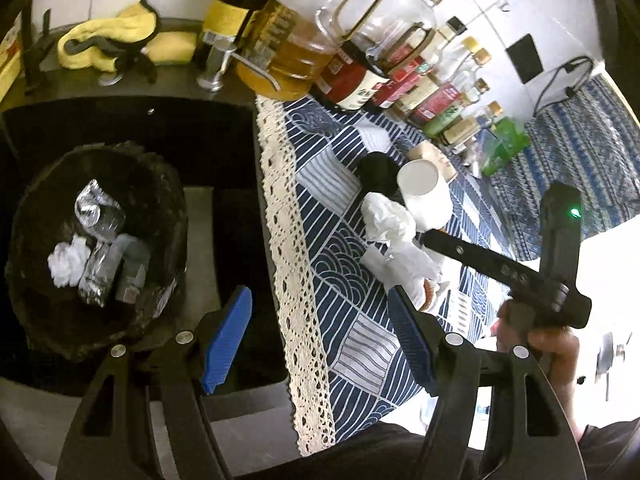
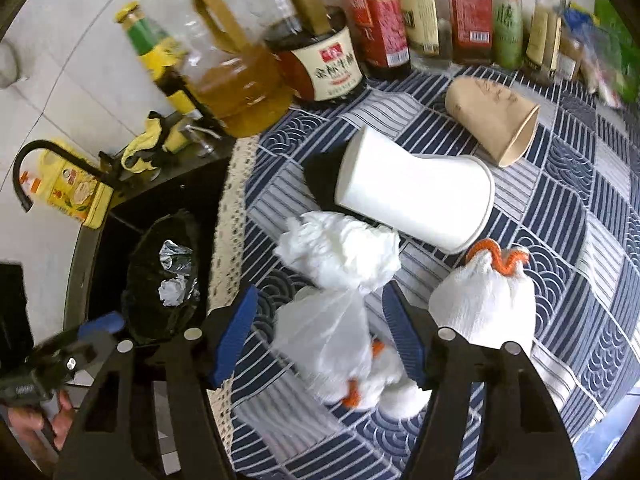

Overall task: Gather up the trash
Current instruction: 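Grasp a crumpled white tissue on the tablecloth with the right tool, then grasp the white mesh bag with orange drawstring with the left tool while the right holds the tissue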

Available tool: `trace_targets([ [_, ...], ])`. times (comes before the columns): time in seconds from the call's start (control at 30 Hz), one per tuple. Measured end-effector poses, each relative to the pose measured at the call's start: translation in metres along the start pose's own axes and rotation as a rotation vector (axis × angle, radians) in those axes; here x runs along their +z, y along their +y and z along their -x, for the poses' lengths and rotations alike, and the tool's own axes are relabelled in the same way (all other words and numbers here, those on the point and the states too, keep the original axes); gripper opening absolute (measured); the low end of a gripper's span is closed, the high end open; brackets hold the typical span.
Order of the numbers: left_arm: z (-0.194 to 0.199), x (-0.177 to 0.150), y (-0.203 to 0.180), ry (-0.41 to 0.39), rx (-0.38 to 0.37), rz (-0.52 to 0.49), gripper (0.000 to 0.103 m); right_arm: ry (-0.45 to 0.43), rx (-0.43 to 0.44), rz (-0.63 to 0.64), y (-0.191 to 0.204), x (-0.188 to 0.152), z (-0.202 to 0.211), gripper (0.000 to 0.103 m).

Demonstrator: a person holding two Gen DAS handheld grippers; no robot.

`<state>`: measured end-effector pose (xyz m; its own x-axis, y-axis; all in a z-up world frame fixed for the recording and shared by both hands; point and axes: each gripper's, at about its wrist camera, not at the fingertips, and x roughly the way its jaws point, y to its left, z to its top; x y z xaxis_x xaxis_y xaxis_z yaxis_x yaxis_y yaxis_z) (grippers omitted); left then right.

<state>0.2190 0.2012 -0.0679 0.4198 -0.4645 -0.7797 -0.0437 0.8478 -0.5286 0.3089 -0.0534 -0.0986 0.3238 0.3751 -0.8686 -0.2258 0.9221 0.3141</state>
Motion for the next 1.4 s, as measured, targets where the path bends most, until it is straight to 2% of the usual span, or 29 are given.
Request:
trace_targets([
  [0.13,0.002,-0.007,0.002,0.0,0.045,0.042,0.068,0.031,0.003,-0.01,-0.009,0.012,-0.025,0.062],
  [0.23,0.006,-0.015,0.006,-0.002,0.084,0.082,0.068,0.089,0.003,-0.013,-0.013,0.017,-0.048,0.056],
  [0.37,0.011,-0.024,0.01,-0.003,0.138,0.123,0.068,0.121,-0.018,0.01,-0.015,0.017,-0.065,0.043],
  [0.4,0.011,-0.025,0.009,-0.005,0.142,0.13,0.068,0.123,-0.019,0.022,-0.015,0.018,-0.065,0.035],
  [0.47,0.009,-0.026,0.007,-0.007,0.149,0.139,0.068,0.127,-0.003,0.026,-0.017,0.019,-0.065,0.028],
  [0.57,0.004,-0.026,-0.001,-0.006,0.156,0.133,0.068,0.135,0.026,0.026,-0.023,0.019,-0.063,0.025],
  [0.9,-0.025,-0.017,-0.039,0.042,0.155,0.059,0.068,0.077,0.189,0.071,-0.02,0.019,-0.015,0.024],
  [1.07,-0.046,-0.012,-0.063,0.076,0.136,0.01,0.068,0.043,0.231,0.082,-0.034,0.021,0.017,0.024],
  [1.1,-0.05,-0.01,-0.068,0.082,0.133,-0.001,0.07,0.034,0.236,0.087,-0.037,0.02,0.022,0.024],
  [1.13,-0.053,-0.01,-0.071,0.086,0.132,-0.007,0.079,0.019,0.251,0.093,-0.04,0.019,0.03,0.024],
  [1.17,-0.059,-0.009,-0.076,0.092,0.133,-0.019,0.081,0.009,0.262,0.095,-0.042,0.019,0.035,0.024],
  [1.23,-0.07,-0.007,-0.084,0.103,0.145,-0.033,0.081,-0.025,0.279,0.098,-0.051,0.018,0.053,0.024],
  [1.4,-0.096,-0.002,-0.094,0.135,0.111,-0.017,0.081,-0.107,0.301,0.091,-0.076,0.015,0.086,0.024],
])
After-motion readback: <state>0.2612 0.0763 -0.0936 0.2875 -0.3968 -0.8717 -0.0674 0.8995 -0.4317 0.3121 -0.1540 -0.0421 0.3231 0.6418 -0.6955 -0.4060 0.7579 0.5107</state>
